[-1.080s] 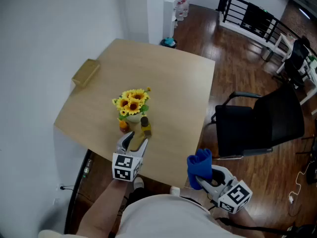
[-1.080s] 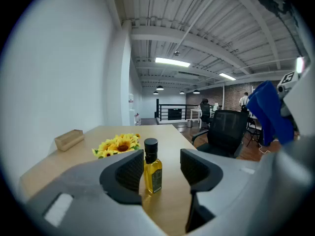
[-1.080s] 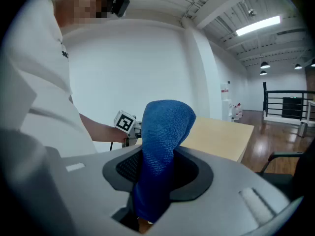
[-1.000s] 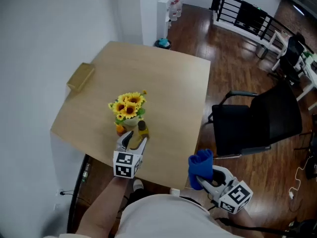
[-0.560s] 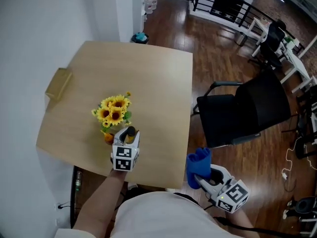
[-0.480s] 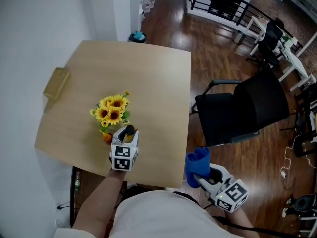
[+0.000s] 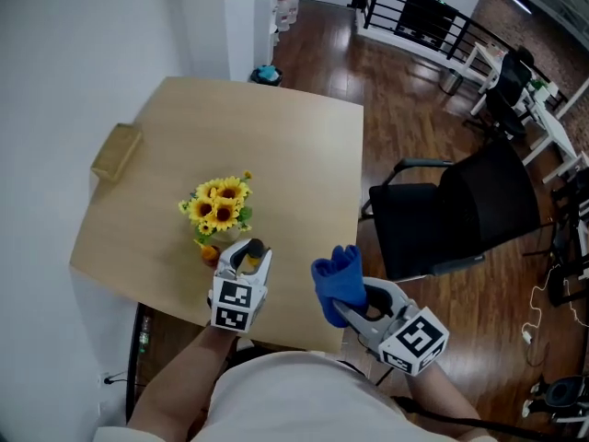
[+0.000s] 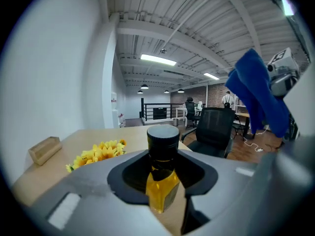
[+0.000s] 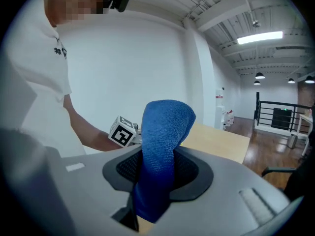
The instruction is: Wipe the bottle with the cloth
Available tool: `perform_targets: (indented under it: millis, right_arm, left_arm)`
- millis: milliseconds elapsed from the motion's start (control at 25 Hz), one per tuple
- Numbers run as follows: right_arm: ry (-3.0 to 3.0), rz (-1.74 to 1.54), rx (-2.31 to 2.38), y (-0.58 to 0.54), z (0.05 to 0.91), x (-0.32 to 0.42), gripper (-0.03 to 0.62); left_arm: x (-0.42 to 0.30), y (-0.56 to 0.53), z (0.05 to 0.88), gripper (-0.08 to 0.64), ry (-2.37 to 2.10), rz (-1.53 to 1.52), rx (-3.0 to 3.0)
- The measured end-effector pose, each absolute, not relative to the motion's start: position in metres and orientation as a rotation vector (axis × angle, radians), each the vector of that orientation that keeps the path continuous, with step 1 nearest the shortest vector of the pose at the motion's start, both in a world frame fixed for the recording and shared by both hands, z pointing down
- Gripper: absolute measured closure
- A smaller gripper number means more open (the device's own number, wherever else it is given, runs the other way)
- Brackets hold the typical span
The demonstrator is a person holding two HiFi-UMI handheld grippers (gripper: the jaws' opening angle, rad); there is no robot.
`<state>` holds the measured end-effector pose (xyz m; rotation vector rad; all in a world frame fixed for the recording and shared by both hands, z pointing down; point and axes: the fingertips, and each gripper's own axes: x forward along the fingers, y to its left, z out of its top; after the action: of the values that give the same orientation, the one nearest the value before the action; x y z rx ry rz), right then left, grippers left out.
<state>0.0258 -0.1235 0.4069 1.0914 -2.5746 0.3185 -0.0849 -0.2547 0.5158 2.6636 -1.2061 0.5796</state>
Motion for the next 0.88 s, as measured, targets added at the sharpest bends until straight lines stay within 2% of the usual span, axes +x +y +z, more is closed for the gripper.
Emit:
perform_targets:
  millis: [440, 680, 880]
  right_arm:
    - [-2.565, 0.113, 0.683, -0.158, 0.387, -0.067, 0.446]
    - [-2.580, 0.160, 0.683, -0.159, 0.394, -0.053, 0.446]
    - [-2.687, 0.183, 0.811, -0.165, 0.368, -0.024, 0.446]
  left_arm:
    - [-0.049, -0.187, 0.481, 0.408, -1.123, 0.646, 2.802]
    - [-0.056, -0.170, 0.472, 0.408, -1.160, 0.686, 2.820]
    - [-0.064, -0.165, 0.440, 0.407, -1.114, 0.569, 2.792]
